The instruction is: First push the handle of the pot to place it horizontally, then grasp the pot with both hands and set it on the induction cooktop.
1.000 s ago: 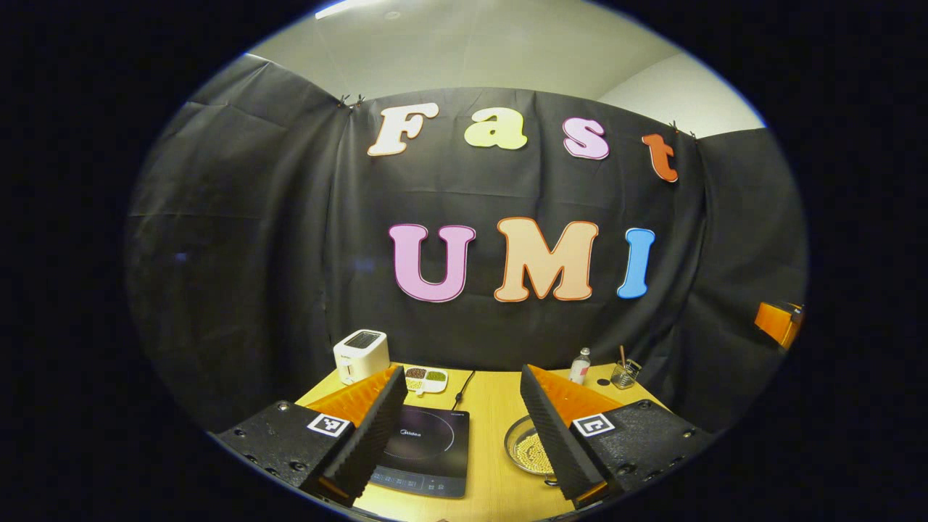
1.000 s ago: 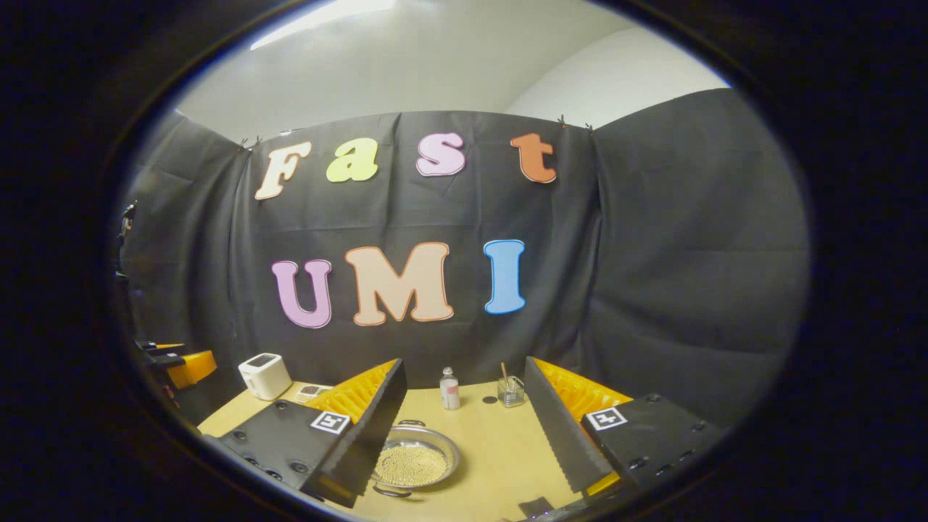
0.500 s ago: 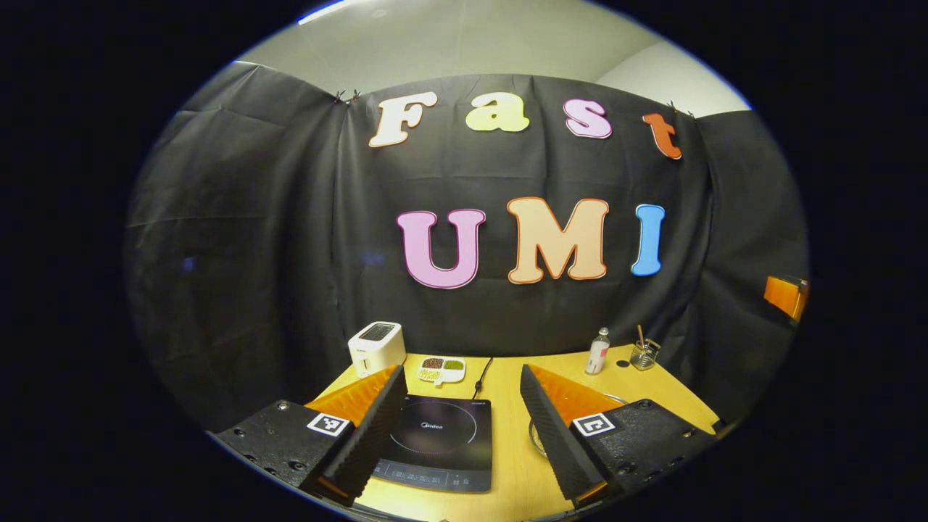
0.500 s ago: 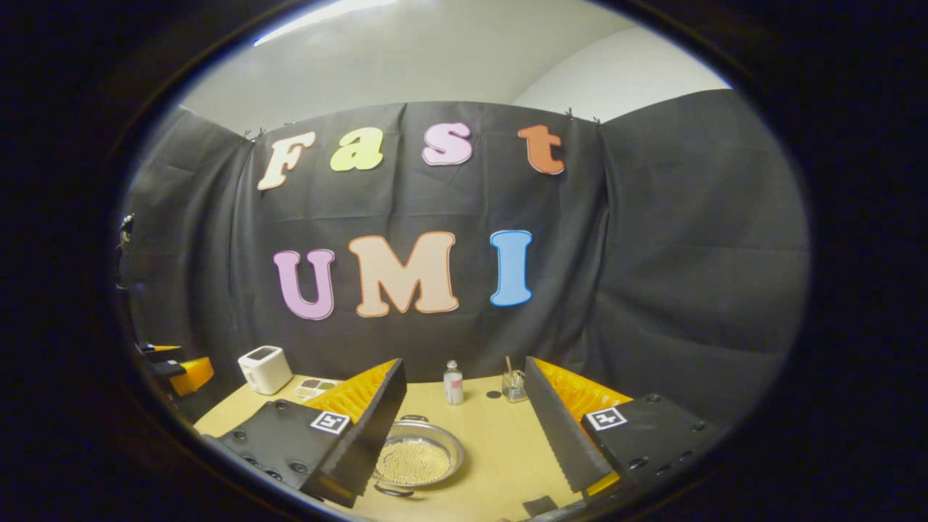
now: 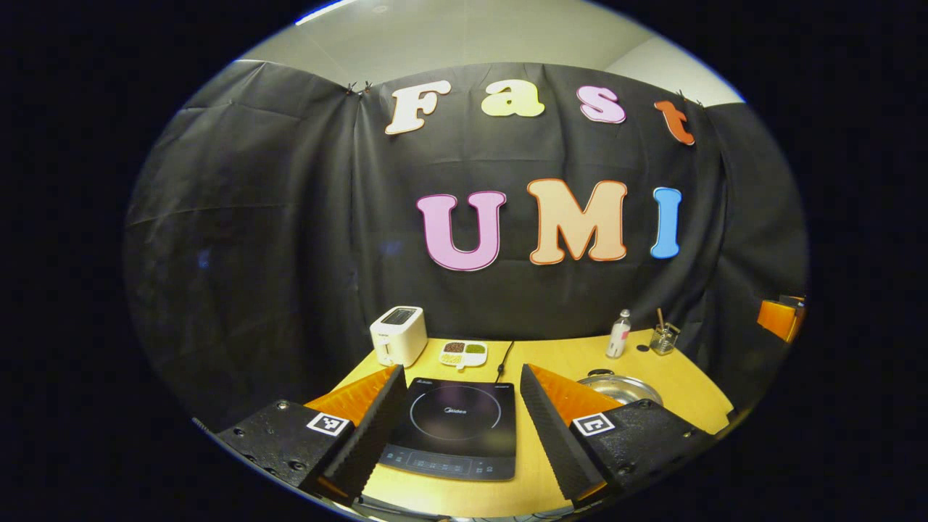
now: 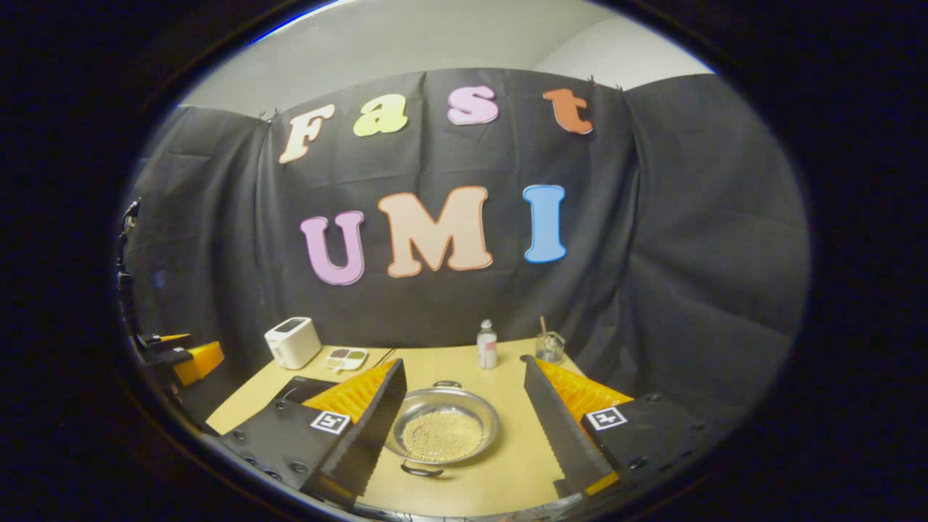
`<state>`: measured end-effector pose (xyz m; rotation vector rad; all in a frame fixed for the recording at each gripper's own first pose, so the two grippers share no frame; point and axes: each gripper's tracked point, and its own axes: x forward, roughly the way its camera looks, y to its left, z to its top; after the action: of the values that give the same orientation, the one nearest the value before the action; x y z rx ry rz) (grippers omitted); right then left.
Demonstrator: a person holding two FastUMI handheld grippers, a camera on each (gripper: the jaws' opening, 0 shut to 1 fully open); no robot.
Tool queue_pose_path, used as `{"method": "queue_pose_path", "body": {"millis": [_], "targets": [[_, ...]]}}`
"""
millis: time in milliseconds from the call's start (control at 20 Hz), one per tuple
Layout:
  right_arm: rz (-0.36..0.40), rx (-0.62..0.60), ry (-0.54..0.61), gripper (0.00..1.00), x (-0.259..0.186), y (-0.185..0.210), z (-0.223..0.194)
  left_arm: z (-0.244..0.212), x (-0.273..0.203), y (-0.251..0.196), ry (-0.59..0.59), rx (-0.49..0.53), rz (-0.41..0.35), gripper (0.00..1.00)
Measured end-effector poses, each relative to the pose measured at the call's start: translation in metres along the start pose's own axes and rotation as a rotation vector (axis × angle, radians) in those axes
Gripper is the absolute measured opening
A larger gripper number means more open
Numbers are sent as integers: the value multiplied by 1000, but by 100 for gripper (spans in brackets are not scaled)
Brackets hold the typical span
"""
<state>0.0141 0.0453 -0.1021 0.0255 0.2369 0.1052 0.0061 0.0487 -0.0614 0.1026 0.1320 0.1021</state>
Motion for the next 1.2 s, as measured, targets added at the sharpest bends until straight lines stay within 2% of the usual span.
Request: {"method": "queue_pose_path", "body": {"millis": [50, 200, 250, 300, 400, 550, 750, 800, 900, 1200], "targets": [[15, 9, 31, 95, 2, 4, -11, -2, -1, 2, 2, 8, 9, 93], [57, 24, 122, 92, 10, 19, -41, -9, -3, 6, 15, 20, 18, 99], [67, 26, 145, 90, 12, 24, -49, -12, -4, 7, 19, 18, 18, 94], [79, 28, 164, 96, 15, 29, -55, -15, -4, 8, 27, 11, 21, 95], [110, 38, 201, 73, 18, 44, -70, -21, -4, 7, 41, -5, 15, 95], [138, 43, 255, 55, 23, 62, -93, -27, -3, 13, 56, -10, 19, 95], [133, 37, 339, 5, 28, 76, -126, -31, -2, 26, 60, 2, 26, 95], [119, 39, 356, 6, 31, 76, -132, -33, -3, 30, 63, 6, 28, 95], [142, 70, 397, 0, 32, 90, -147, -37, -4, 38, 67, 9, 33, 95], [154, 125, 515, 3, 35, 114, -190, -47, -6, 63, 63, 14, 40, 95]]}}
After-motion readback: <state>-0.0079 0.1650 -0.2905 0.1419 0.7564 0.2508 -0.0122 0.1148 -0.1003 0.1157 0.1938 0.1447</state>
